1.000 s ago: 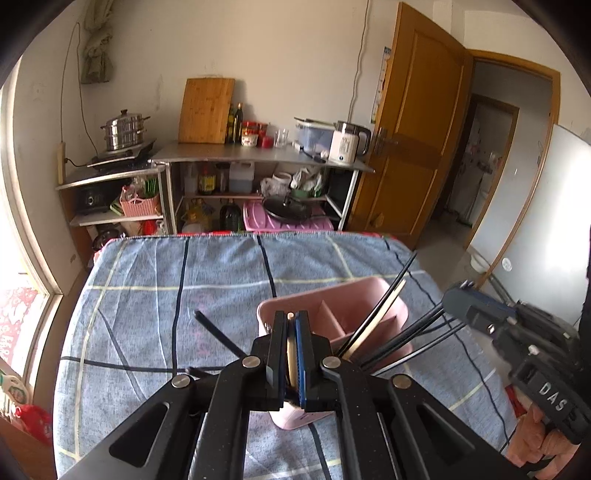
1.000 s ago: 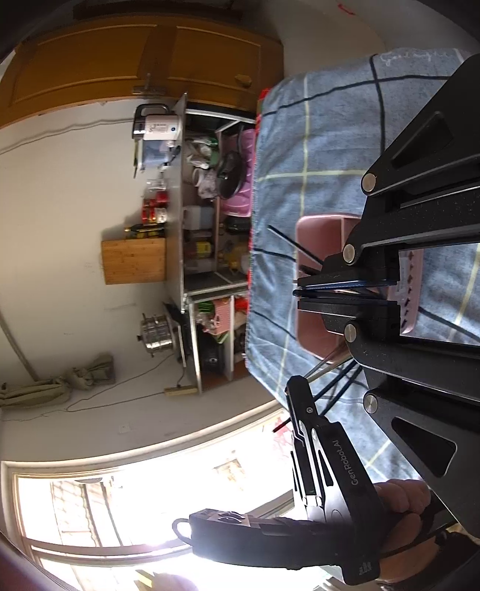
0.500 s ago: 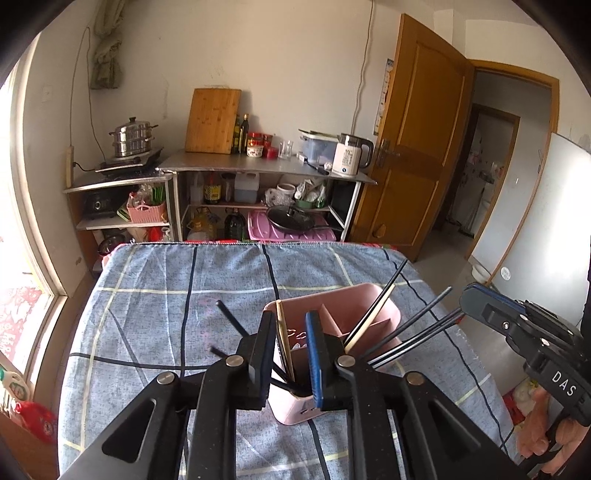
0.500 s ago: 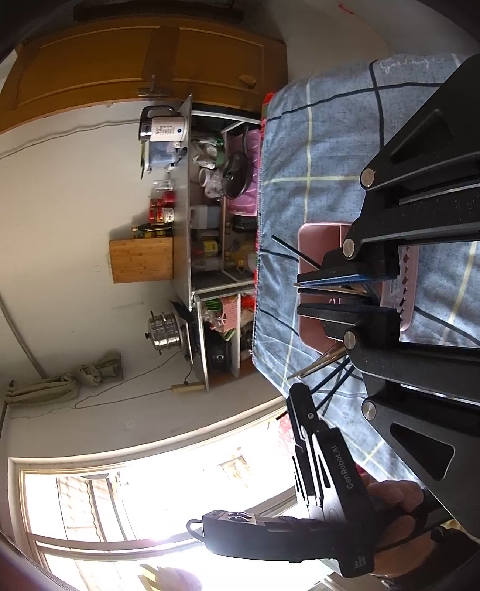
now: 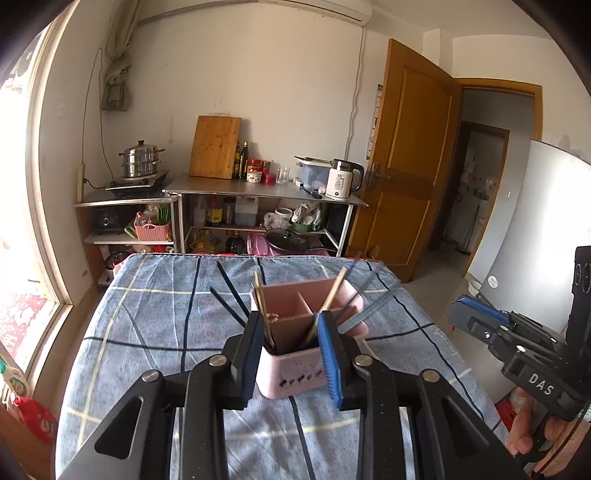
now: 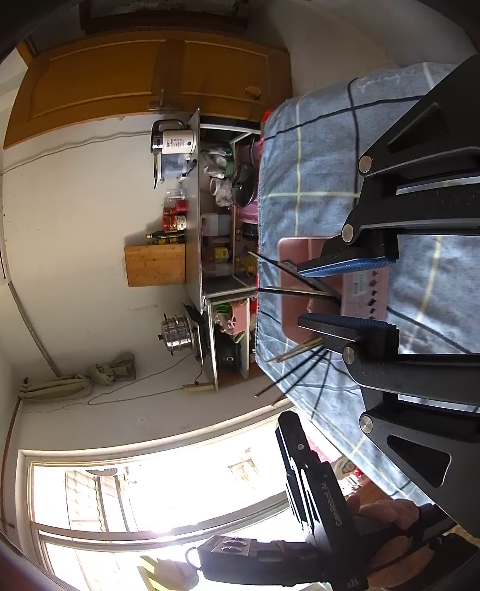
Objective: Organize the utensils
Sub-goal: 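Open both grippers and pull them back from the basket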
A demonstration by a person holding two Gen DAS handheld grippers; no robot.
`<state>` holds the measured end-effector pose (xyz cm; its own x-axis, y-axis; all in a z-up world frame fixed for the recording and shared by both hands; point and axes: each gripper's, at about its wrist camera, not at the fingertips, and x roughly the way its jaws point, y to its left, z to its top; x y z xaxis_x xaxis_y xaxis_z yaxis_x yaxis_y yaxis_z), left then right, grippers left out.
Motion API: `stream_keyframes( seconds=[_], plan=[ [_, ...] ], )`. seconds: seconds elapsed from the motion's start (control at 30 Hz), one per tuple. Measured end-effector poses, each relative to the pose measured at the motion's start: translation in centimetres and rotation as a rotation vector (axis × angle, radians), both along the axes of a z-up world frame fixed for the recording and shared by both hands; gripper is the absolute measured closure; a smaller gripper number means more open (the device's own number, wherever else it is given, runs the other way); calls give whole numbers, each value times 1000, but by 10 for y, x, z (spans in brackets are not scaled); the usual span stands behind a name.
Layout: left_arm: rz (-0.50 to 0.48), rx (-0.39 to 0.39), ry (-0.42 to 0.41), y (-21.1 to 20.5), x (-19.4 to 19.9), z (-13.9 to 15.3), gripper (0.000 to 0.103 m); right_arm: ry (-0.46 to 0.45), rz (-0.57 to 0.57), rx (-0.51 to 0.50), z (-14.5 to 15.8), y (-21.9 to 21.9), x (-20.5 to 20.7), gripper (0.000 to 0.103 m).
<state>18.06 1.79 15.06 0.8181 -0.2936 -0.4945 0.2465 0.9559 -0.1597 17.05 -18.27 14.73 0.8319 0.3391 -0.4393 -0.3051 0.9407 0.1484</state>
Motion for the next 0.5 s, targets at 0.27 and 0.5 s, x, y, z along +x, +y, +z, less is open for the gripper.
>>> stream_keyframes(
  seconds=[0.27, 0.5],
  plan=[
    [9, 19, -24, -14, -50, -23, 69, 1, -9, -21, -21, -2, -37, 81],
    [35, 11, -33, -16, -83, -49, 69, 17, -26, -31, -44, -2, -65, 80]
  ],
)
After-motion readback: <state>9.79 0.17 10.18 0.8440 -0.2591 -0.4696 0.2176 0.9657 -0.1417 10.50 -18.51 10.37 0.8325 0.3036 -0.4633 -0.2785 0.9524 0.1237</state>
